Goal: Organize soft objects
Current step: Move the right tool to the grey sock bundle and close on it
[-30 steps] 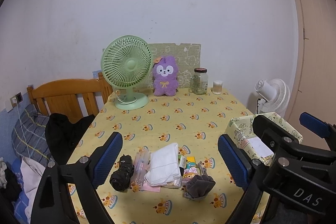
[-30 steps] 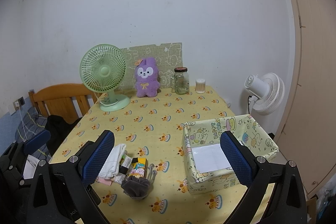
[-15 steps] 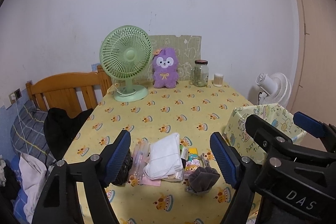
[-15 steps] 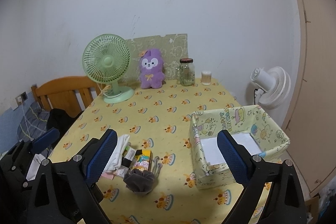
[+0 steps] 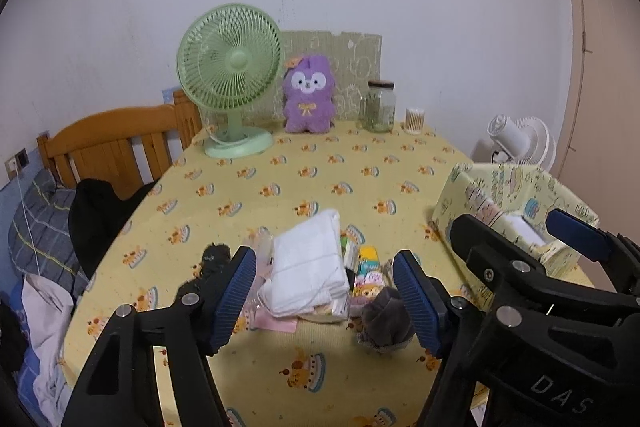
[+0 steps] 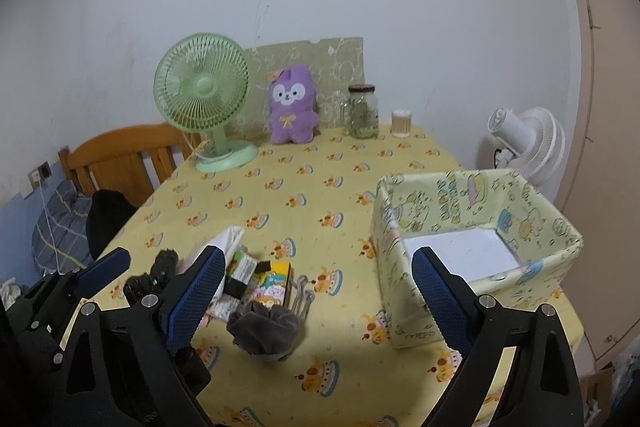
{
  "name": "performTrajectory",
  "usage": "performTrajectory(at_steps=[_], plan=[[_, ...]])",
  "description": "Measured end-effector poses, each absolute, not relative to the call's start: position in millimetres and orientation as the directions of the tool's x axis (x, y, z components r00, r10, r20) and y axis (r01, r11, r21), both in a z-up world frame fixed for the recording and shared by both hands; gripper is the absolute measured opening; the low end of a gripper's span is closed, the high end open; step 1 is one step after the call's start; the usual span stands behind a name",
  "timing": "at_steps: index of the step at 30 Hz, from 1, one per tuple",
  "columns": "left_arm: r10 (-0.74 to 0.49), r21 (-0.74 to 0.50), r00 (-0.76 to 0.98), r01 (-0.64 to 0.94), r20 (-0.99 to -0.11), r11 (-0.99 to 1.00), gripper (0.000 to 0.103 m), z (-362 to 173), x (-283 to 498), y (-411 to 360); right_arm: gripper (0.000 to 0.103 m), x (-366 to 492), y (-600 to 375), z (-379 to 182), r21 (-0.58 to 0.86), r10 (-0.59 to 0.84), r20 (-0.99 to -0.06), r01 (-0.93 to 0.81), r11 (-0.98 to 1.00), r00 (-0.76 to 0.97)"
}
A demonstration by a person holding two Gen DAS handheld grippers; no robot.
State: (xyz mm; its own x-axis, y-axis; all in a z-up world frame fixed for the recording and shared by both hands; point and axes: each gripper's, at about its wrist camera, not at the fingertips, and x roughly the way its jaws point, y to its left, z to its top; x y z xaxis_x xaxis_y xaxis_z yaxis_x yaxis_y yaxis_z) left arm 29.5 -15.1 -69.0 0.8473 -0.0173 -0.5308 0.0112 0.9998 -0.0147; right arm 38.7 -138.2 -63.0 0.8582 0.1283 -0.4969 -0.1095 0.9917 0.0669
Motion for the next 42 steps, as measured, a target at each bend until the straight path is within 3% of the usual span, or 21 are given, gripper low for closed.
performTrajectory(at_steps=[18,29,42], plan=[[-0.005,-0.013,0.787,-0.004,-0.616,1.0,0.072,-115.7,46.9,-4.3,0.092,63.7,-119.9,-114.0,0.067,0.164,-0.604,-0.155,0.986,0.78],[0.026,-0.008,0.787,-0.039,-0.617,0.999,0.072,-126.7,50.4,2.7,0.09,70.0,-109.7,-128.3,0.074,0.162,-0.609,-0.148,0.986,0.777],[-0.01,-0.021,0.748,-0.005,-0.664,1.0,0.073,-136.5,54.6,2.0,0.067,75.9,-94.4,-138.3,0.127,0.236,-0.647,-0.202,0.971,0.725]])
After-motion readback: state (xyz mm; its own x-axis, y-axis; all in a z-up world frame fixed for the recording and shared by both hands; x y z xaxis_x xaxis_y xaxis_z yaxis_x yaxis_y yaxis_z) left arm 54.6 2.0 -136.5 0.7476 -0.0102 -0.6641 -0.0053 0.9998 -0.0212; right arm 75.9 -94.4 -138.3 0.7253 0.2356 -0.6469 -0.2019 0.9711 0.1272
